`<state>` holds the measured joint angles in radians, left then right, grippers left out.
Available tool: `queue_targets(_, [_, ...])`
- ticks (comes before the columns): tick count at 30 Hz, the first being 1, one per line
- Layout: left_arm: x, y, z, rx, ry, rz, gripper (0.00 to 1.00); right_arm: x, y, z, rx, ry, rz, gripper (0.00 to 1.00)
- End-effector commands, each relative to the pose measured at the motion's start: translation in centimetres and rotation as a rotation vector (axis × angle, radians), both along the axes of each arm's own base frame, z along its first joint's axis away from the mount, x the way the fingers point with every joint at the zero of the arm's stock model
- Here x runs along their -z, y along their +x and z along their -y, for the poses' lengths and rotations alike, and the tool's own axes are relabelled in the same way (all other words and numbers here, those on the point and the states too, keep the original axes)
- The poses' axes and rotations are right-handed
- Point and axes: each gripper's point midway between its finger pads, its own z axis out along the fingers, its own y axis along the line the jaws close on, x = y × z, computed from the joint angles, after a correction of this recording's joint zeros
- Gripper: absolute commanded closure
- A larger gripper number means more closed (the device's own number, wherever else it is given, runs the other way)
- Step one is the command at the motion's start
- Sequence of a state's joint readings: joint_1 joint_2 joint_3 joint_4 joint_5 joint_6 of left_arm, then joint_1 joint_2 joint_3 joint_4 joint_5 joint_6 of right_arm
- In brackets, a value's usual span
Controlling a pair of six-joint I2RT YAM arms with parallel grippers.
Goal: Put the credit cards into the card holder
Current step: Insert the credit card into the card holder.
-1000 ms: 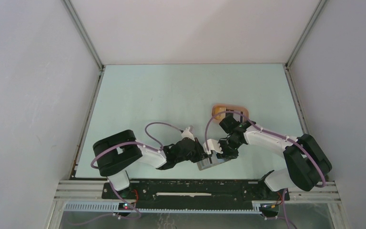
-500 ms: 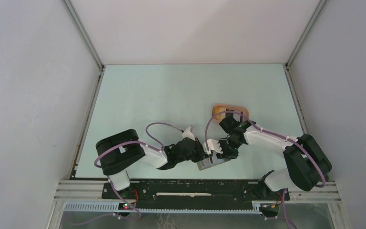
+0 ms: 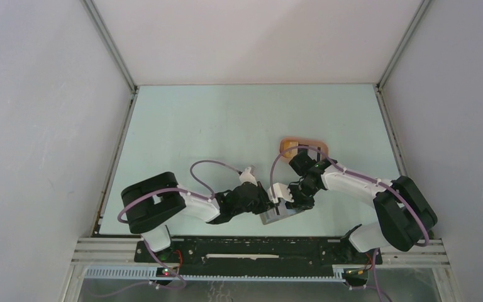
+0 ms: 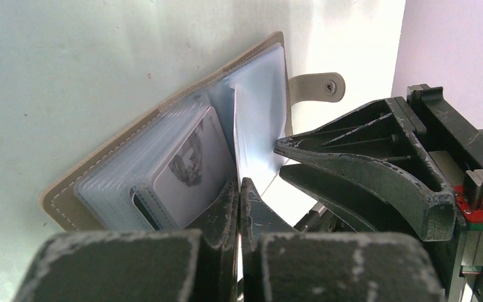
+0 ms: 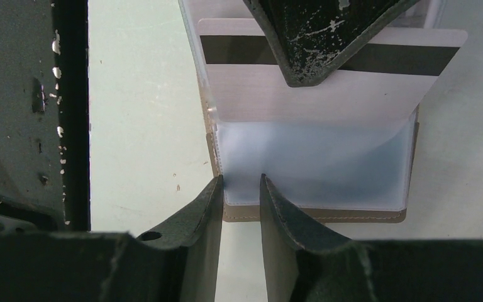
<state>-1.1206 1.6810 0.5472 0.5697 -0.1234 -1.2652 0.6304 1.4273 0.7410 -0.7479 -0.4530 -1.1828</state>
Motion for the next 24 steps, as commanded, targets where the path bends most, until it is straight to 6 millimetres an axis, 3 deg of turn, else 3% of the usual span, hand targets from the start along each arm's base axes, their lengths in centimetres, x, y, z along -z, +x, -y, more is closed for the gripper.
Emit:
queue_targets(1, [2.1,0.5,-2.0,-0.013,0.149,0.035,1.0,0.0,-0.7,-0.2,-0.007,-0.005,-0.035,0.65])
queue_targets(19, [2.1,-0.9,0.4,0.046,0.073,-0.013,1.0,-0.2,-0.9,-0.5,-0.001,0.005,-0.051,0.65])
queue_targets(24, [2.2,-1.2,0.2,0.044,0.066,-0.033,0.93,-0.9,-1.0,-0.9,0.007,0.039,-0.053,0.59])
